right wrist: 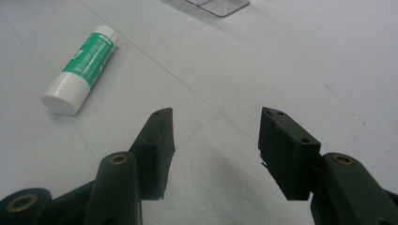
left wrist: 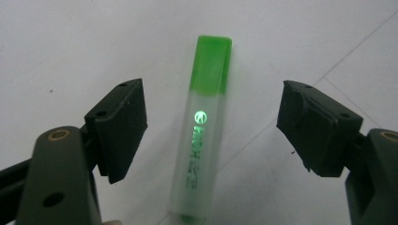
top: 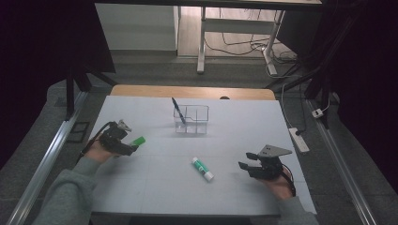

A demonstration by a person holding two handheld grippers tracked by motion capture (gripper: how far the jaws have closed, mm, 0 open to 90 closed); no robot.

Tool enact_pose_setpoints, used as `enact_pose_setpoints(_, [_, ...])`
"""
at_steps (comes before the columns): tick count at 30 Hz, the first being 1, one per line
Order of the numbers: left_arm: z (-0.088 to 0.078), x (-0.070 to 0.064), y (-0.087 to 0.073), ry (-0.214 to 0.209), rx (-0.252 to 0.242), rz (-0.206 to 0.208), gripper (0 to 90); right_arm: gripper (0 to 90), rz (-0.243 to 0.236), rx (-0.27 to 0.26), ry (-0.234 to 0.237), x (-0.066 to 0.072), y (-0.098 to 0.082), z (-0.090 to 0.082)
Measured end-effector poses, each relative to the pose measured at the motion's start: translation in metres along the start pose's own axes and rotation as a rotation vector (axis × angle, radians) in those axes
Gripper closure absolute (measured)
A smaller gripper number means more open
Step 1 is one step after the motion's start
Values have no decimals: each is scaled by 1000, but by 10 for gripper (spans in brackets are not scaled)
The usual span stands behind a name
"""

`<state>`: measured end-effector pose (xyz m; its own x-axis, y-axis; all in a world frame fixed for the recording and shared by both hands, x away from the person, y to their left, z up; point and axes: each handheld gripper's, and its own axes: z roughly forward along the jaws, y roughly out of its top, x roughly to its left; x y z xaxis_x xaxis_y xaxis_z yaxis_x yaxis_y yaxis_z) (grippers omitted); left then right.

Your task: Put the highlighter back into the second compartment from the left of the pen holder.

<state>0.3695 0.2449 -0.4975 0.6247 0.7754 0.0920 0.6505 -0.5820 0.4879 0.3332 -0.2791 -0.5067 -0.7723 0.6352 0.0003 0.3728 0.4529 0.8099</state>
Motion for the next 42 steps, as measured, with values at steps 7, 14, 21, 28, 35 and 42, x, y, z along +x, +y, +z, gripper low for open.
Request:
enact_pose_setpoints(7, [11,2,14,-9,32,35,247,450,2,-3,9,1,0,0])
enact_pose_setpoints(14, [19,8,22,-7,51,37,260,449,1,3,1,0,0,0])
enact_pose_setpoints(21, [29,10,26,-24,70,47,274,448,-2,9,2,-1,-1,1])
enact_pose_setpoints(28, [38,10,27,-56,87,58,288,447,-6,18,4,0,-1,1])
enact_pose_setpoints(35, [42,12,27,-67,90,52,318,446,-3,24,8,-1,-2,2])
enact_pose_setpoints(42, [42,15,26,-127,77,55,476,442,-4,31,8,-1,-2,3])
